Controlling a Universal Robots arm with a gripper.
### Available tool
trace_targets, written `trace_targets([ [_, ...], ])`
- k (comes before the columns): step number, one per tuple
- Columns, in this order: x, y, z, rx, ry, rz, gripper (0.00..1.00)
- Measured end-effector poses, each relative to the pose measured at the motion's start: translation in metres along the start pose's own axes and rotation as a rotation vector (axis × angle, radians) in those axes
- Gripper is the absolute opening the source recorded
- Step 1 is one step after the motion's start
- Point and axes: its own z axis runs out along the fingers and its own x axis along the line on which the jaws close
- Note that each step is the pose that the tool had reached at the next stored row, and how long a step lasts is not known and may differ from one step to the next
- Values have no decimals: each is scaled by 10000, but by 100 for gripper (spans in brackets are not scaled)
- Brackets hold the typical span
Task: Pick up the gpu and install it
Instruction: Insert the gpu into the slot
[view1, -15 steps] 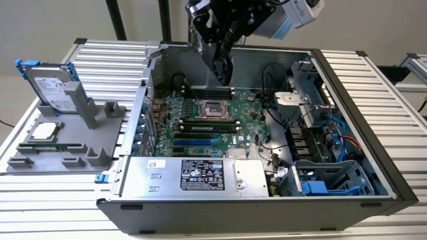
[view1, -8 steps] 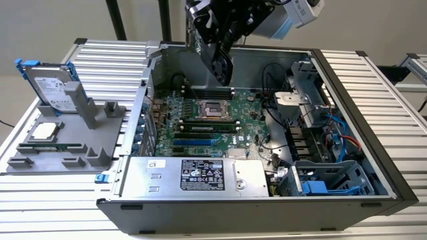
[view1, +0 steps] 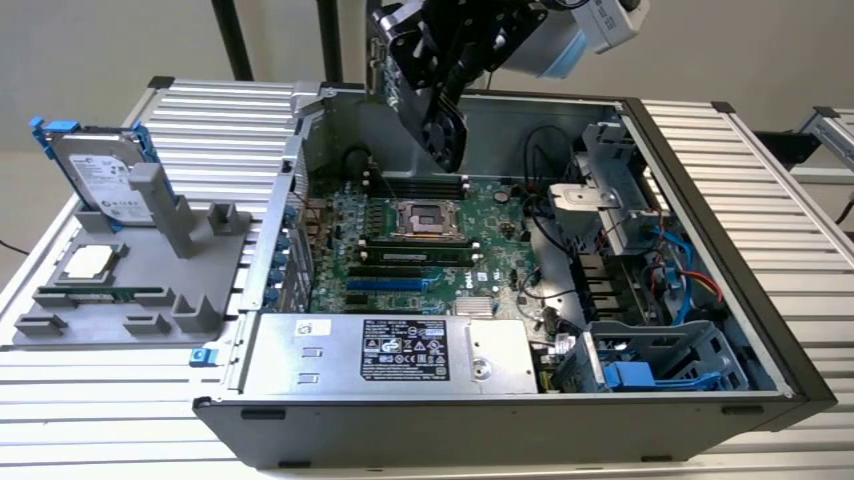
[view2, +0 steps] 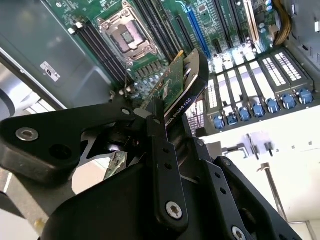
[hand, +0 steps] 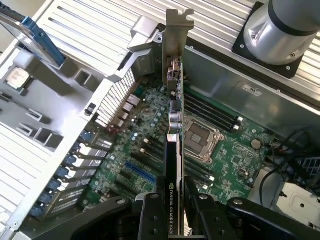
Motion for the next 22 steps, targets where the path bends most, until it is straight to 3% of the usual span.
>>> trace_targets([
  [22,-71,-36,-16,7,345,-1169,0],
])
